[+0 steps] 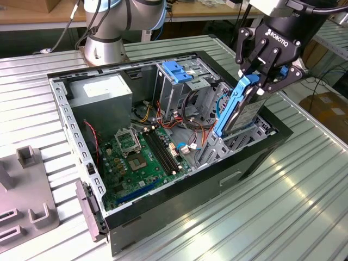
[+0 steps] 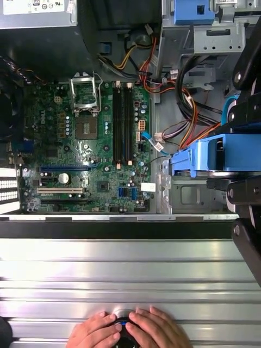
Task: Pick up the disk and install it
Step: 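Insert the disk into the insertion slot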
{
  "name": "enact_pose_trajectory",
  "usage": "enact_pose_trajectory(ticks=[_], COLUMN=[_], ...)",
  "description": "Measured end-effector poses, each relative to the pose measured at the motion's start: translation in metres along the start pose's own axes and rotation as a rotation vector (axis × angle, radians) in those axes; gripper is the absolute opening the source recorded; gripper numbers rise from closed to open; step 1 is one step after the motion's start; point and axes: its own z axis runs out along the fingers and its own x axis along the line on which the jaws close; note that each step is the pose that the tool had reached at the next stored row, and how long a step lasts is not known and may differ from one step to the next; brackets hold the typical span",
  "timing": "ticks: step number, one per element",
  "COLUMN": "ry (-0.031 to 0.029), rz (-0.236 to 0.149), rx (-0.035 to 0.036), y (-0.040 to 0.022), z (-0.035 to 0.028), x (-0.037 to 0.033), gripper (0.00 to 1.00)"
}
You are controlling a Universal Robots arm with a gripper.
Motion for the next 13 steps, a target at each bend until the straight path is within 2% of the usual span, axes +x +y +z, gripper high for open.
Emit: enact_pose_trajectory(ticks=[7,13], ry=[0.0001,0.0], rz=[0.0,0.0], rx=[-0.0006,-0.0009], y=[-0.0005,-0.0017], z=[0.0053,0.0141], x=[0.0,0.0001], gripper=[0.37,0.37])
